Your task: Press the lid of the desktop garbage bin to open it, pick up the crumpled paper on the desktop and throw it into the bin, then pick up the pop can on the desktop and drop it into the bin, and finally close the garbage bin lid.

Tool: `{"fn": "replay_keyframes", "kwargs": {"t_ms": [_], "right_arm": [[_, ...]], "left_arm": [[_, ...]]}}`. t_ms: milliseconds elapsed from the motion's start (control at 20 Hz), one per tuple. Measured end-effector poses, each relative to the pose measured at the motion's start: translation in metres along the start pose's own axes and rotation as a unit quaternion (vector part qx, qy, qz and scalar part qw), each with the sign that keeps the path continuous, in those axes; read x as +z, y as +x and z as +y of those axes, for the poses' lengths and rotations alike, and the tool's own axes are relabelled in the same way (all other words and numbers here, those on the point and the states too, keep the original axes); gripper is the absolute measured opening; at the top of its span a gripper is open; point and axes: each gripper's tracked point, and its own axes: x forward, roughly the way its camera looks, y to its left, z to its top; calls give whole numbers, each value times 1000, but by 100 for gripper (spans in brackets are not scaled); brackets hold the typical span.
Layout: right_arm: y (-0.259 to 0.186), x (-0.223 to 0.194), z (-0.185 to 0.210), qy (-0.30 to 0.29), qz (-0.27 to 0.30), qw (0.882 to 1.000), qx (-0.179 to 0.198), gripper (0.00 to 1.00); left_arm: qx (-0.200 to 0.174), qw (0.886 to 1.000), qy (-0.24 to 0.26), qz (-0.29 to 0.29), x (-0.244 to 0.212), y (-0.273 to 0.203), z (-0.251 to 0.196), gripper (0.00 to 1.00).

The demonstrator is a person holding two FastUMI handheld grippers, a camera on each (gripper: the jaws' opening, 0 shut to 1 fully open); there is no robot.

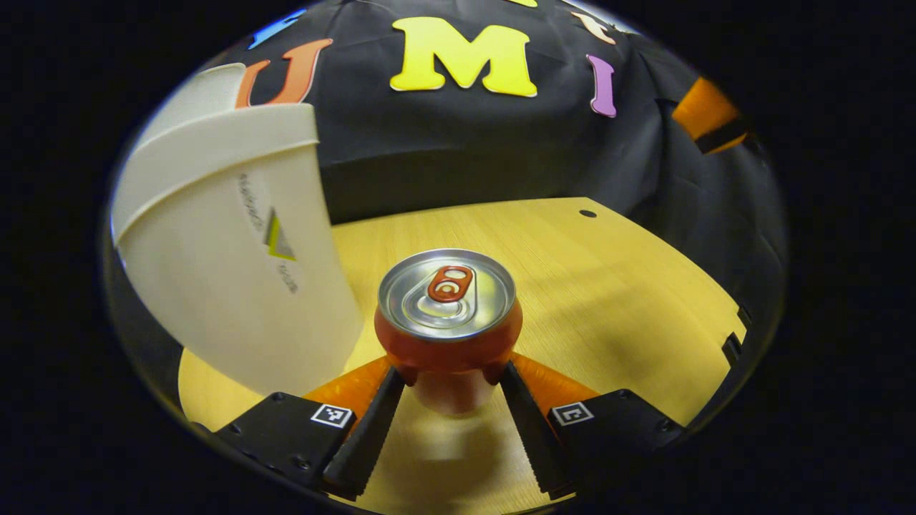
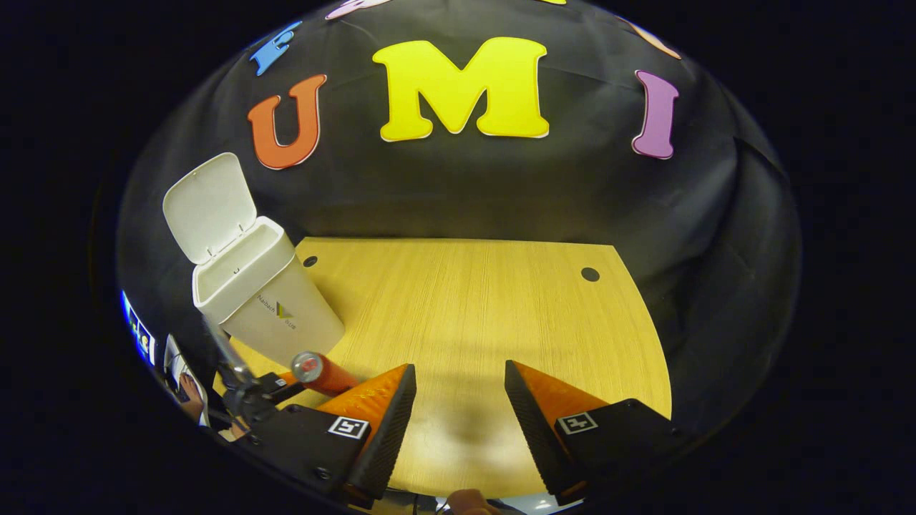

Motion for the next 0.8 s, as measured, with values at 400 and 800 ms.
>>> {"fn": "replay_keyframes", "kwargs": {"t_ms": [400,800], "right_arm": [[15,18,23,9,-8,997,74,80],[38,-15,3,27,22,995,92,80]], "left_arm": [[103,991,-80,17,49,-110,56,85],[170,979,-114,-4,146,-175,109,85]]}}
